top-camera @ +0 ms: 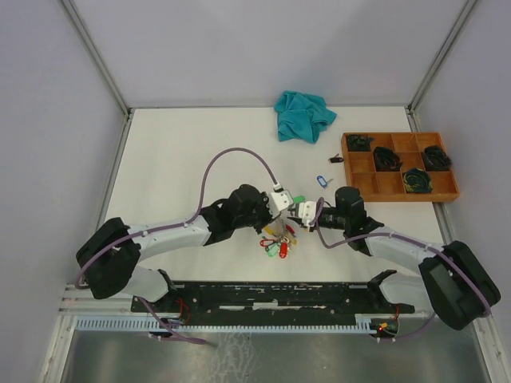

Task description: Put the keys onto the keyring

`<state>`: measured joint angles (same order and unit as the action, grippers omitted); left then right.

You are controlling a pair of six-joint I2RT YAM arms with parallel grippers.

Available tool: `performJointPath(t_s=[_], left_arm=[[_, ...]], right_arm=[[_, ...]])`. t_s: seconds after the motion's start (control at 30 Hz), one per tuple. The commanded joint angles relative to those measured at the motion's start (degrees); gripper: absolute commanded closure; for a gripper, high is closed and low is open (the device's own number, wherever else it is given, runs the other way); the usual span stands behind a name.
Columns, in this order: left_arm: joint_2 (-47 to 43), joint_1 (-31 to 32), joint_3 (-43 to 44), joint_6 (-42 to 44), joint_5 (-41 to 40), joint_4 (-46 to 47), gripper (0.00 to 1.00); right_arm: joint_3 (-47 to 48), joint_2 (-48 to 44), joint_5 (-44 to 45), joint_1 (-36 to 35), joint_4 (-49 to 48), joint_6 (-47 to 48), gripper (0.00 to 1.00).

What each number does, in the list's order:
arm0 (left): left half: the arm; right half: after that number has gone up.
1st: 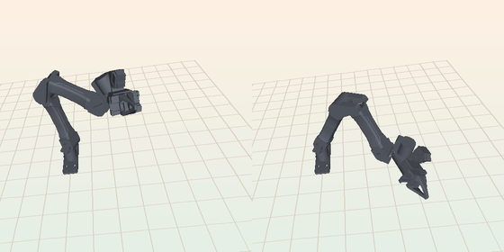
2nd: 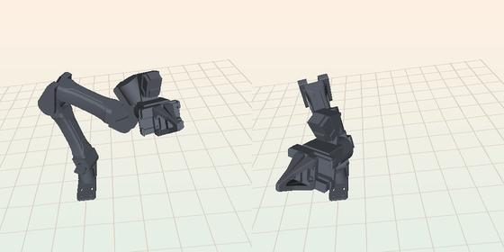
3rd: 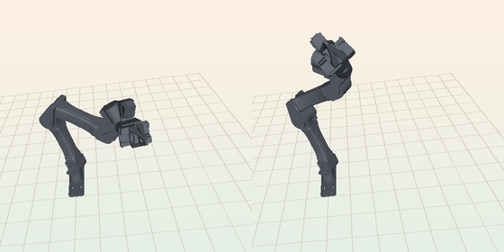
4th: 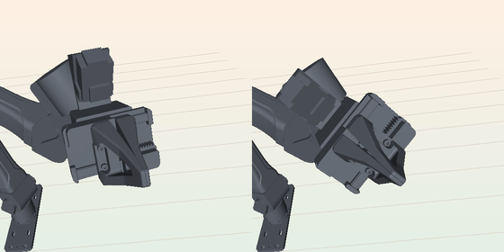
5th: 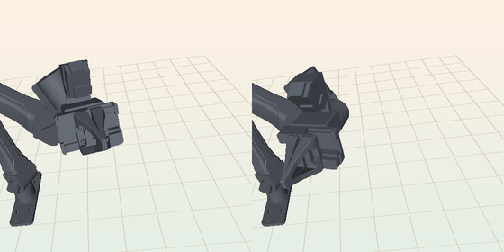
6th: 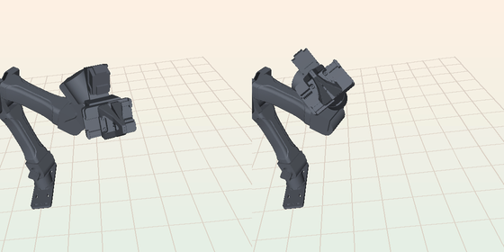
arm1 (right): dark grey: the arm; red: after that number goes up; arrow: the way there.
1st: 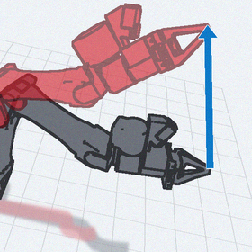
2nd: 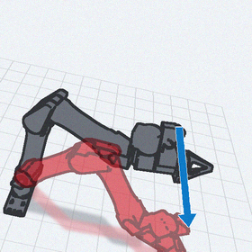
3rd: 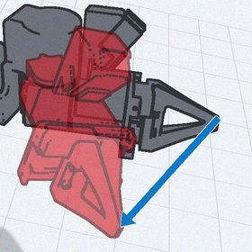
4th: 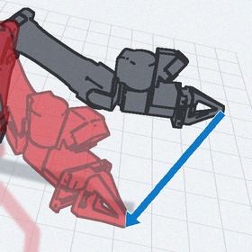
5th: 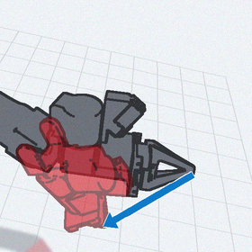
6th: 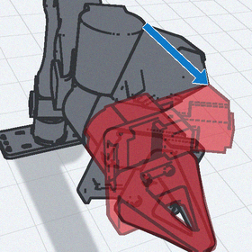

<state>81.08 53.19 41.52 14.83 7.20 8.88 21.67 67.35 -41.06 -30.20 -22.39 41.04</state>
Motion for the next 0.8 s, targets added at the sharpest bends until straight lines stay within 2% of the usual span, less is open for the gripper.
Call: performJointPath(t_s=[0.0,0.17,0.47,0.77], left_arm=[[-2.66,0.25,6.25,-2.87,-4.29,-9.19,0.97],[-1.73,0.38,9.60,-3.21,-3.77,-12.64,0.97],[-1.18,0.42,11.72,-5.16,-3.95,-14.91,0.97],[-3.07,0.36,9.83,-4.19,-0.12,-12.52,0.97]], right_arm=[[-1.82,5.81,-5.23,0.75,-18.31,-8.13,0.68],[-1.23,11.29,-8.01,0.70,-26.63,-10.79,0.69],[-2.25,14.18,-8.62,0.75,-36.96,-15.92,0.70],[-2.49,14.96,-6.66,0.67,-35.05,-15.89,0.71]])
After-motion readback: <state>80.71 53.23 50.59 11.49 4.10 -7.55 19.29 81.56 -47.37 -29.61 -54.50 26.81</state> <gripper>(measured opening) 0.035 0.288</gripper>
